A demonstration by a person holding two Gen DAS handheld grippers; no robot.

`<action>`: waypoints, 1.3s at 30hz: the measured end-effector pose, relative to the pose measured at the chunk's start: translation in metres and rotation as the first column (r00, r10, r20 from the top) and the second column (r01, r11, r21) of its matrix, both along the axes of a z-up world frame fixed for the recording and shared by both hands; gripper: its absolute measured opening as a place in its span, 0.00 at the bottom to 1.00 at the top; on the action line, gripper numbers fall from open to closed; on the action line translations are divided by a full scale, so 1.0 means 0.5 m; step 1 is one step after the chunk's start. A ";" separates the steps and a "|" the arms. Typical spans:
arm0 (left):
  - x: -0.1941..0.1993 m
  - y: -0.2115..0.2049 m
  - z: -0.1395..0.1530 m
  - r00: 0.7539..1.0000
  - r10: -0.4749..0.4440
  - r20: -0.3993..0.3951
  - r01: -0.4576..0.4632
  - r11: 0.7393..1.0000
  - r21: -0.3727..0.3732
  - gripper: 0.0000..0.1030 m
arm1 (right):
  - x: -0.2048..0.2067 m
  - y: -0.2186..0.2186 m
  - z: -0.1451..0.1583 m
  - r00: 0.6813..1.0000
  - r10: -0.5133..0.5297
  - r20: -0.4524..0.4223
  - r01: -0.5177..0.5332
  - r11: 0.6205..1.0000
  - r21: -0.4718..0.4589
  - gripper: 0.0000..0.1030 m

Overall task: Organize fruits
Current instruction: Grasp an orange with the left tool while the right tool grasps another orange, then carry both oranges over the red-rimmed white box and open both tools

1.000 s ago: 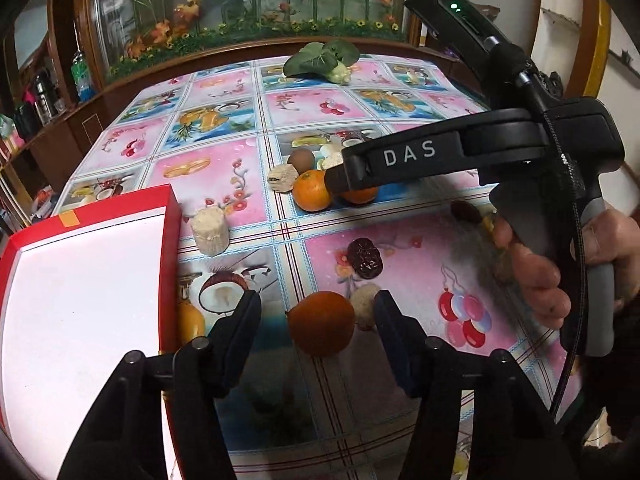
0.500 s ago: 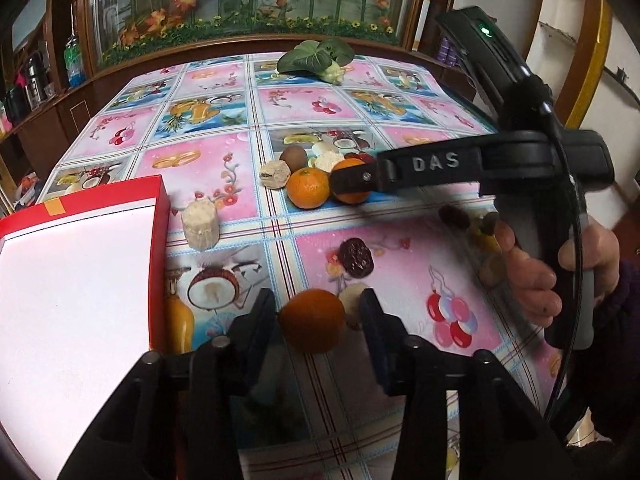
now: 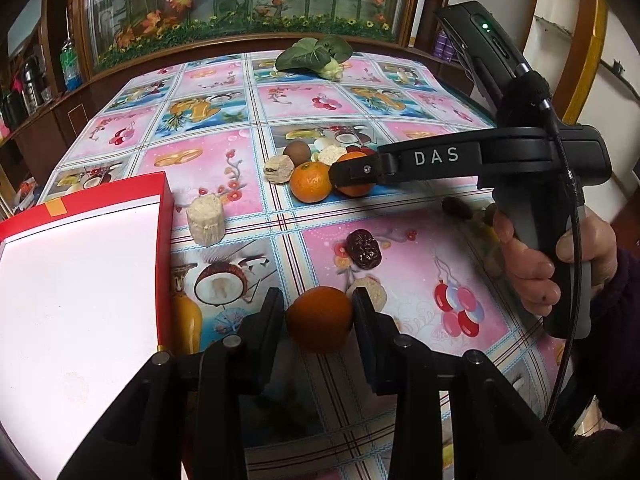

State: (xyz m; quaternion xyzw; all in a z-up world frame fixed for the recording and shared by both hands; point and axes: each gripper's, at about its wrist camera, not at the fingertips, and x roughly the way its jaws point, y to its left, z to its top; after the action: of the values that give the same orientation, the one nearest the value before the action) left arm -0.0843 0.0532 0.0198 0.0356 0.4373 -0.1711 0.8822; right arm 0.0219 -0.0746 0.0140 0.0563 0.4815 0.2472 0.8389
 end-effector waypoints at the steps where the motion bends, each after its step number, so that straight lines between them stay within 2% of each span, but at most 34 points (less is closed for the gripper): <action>1: 0.001 0.000 0.000 1.000 0.005 -0.006 -0.005 1.000 -0.009 0.34 | -0.001 0.000 0.000 1.000 0.007 -0.005 -0.007 1.000 0.003 0.37; 8: -0.002 0.009 -0.002 0.999 0.038 -0.019 -0.038 0.998 -0.044 0.33 | -0.008 -0.002 0.004 1.000 0.016 -0.021 -0.016 1.000 0.013 0.35; 13: -0.014 0.017 0.008 0.998 0.064 -0.012 -0.065 0.996 -0.062 0.32 | -0.022 -0.007 0.029 1.000 0.013 0.028 -0.015 0.999 0.046 0.35; 20: -0.054 0.054 0.069 0.988 0.125 0.089 -0.117 0.989 -0.085 0.32 | -0.048 0.028 0.045 0.998 0.038 0.048 -0.043 0.991 0.127 0.35; 24: -0.077 0.107 0.103 0.963 0.224 0.148 -0.214 0.973 -0.083 0.32 | -0.081 0.096 0.054 0.992 0.097 0.076 -0.106 0.985 0.133 0.35; 27: -0.092 0.159 0.115 0.917 0.341 0.208 -0.344 0.939 -0.023 0.32 | -0.107 0.157 0.066 0.985 0.143 0.099 -0.159 0.971 0.177 0.35; 29: -0.100 0.201 0.111 0.871 0.433 0.234 -0.453 0.891 0.035 0.32 | -0.125 0.203 0.073 0.976 0.179 0.121 -0.198 0.964 0.175 0.35; 30: -0.100 0.214 0.109 0.858 0.456 0.237 -0.480 0.876 0.052 0.32 | -0.134 0.229 0.074 0.972 0.196 0.129 -0.216 0.962 0.165 0.35; 31: -0.102 0.235 0.100 0.837 0.493 0.238 -0.524 0.848 0.086 0.32 | -0.143 0.256 0.071 0.968 0.216 0.130 -0.235 0.960 0.153 0.35; 34: -0.103 0.283 0.071 0.808 0.557 0.190 -0.582 0.805 0.112 0.32 | -0.168 0.336 0.049 0.949 0.295 0.111 -0.306 0.947 0.095 0.35; 37: -0.109 0.314 0.047 0.788 0.597 0.152 -0.614 0.778 0.132 0.32 | -0.190 0.386 0.025 0.928 0.360 0.093 -0.364 0.931 0.032 0.35; 39: -0.117 0.326 0.036 0.782 0.609 0.134 -0.623 0.770 0.136 0.32 | -0.203 0.405 0.017 0.916 0.390 0.092 -0.391 0.920 -0.007 0.36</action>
State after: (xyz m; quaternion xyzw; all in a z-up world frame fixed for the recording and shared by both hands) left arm -0.1429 0.2161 0.0377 -0.0261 0.4014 0.1677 0.9000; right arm -0.0797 0.1281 0.0223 -0.0471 0.4427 0.4147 0.7936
